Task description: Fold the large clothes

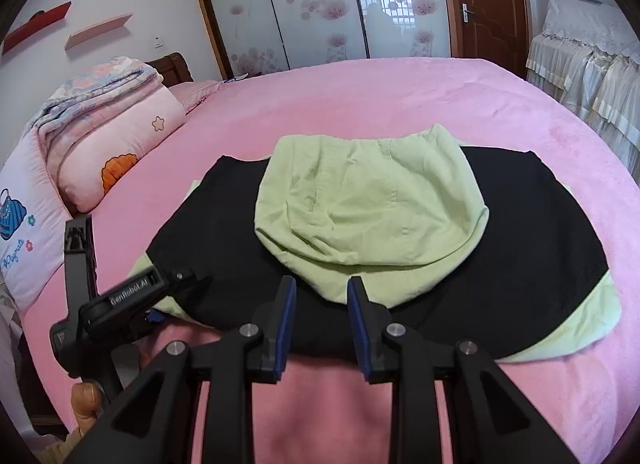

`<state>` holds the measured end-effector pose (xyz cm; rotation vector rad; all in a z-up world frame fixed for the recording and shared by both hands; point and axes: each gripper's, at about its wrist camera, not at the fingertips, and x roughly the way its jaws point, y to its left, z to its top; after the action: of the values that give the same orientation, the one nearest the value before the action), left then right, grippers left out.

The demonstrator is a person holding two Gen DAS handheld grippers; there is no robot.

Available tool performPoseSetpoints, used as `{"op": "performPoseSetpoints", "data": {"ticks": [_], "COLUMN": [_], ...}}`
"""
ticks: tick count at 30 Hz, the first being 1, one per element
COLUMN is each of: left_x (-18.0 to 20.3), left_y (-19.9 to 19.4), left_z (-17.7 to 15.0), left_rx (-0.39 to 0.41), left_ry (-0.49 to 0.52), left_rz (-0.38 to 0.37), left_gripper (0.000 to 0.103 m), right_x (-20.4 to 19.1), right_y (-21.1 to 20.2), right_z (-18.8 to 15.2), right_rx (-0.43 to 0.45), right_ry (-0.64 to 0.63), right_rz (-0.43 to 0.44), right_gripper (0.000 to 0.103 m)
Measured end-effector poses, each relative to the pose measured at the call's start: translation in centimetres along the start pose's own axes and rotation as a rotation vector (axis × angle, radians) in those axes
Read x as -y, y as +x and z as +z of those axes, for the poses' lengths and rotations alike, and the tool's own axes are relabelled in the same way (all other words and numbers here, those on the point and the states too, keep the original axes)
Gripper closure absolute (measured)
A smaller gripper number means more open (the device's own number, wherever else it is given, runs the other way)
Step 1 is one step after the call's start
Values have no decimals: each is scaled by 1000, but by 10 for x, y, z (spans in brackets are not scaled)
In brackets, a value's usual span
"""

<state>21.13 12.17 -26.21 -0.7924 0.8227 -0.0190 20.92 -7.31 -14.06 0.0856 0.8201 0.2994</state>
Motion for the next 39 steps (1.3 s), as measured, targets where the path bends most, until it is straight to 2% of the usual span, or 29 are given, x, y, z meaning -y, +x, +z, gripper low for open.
{"op": "performPoseSetpoints", "data": {"ticks": [5, 9, 13, 15, 17, 21, 25, 30, 39], "left_x": [11, 12, 19, 23, 23, 22, 37, 68, 147], "left_y": [15, 16, 20, 21, 20, 12, 6, -9, -17], "left_z": [13, 24, 28, 30, 30, 30, 30, 28, 16], "left_rx": [34, 62, 67, 66, 60, 62, 97, 143, 195], "left_ry": [-5, -25, -7, 23, 37, 35, 75, 149, 332], "left_rz": [-2, -7, 48, 99, 131, 128, 144, 130, 90], "left_gripper": [24, 45, 59, 74, 80, 90, 93, 95, 95], "right_x": [9, 16, 22, 25, 25, 20, 22, 28, 47], "right_y": [28, 48, 69, 83, 96, 107, 111, 113, 109], "right_z": [21, 40, 44, 39, 30, 16, 11, 7, 8], "right_rx": [21, 51, 45, 13, -26, -56, -66, -65, -80], "right_ry": [-4, -19, -25, -24, -34, -65, -60, -39, 39], "right_rz": [-30, -83, -119, -121, -130, -145, -146, -123, -35], "right_gripper": [77, 77, 77, 77, 78, 78, 78, 78, 78]}}
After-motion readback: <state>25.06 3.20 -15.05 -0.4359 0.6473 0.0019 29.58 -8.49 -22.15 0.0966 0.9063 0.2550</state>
